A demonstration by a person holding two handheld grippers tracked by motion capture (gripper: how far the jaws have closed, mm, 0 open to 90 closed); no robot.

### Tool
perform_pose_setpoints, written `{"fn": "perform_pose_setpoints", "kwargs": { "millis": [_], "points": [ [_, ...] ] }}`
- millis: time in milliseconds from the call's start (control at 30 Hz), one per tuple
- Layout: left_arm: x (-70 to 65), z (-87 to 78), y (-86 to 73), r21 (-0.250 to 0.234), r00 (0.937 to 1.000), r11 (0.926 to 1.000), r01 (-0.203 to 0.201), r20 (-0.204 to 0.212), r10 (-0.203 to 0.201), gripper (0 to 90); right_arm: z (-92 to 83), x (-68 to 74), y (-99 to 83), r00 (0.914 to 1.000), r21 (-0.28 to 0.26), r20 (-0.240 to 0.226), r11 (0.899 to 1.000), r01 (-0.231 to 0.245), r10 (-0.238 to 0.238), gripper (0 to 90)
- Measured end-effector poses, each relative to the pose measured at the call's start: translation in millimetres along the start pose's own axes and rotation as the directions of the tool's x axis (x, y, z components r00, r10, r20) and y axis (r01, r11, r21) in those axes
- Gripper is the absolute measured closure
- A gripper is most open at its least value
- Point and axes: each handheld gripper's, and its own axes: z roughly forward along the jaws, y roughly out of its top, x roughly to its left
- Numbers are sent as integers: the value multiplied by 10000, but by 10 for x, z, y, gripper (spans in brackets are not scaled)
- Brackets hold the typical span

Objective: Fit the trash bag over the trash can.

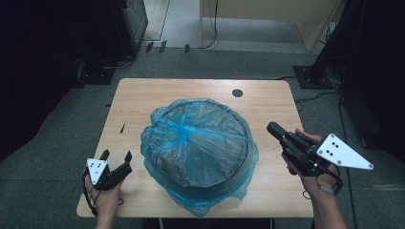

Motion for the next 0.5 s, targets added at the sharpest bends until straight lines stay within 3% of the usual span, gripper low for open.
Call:
{"fn": "perform_pose_setpoints", "kwargs": {
  "millis": [33, 67, 133, 200, 333, 433, 500],
  "points": [
    [16, -3, -11, -101, 10000, 9999, 3, -7, -3, 179, 45, 4, 64, 9992, 29, -356, 9998, 198, -197, 900],
    [32, -1, -15, -23, 9999, 9999, 101, 66, -101, 99, 93, 19, 125, 9969, 81, -693, 9992, 385, -379, 900],
    [48, 18, -31, 185, 9998, 9997, 145, 163, -148, 93, 201, 58, 244, 9872, 125, -1361, 9962, 856, -831, 900],
    [33, 28, -42, 284, 9999, 9996, 3, 151, -7, 94, 317, 113, 358, 9740, 70, -1981, 9936, 1131, -1095, 900],
    [-2, 17, -56, 154, 9997, 9997, -209, 150, 207, 94, 550, 242, 539, 9497, -136, -2764, 9886, 1497, -1476, 900],
    [20, 15, -57, 145, 9997, 9999, -17, 232, 14, 94, 722, 322, 611, 9303, -232, -3250, 9848, 1721, -1702, 900],
    [28, 11, -58, 118, 9997, 9999, 91, 238, -94, 94, 830, 371, 637, 9121, -255, -3618, 9800, 1972, -1929, 900]
  ]
}}
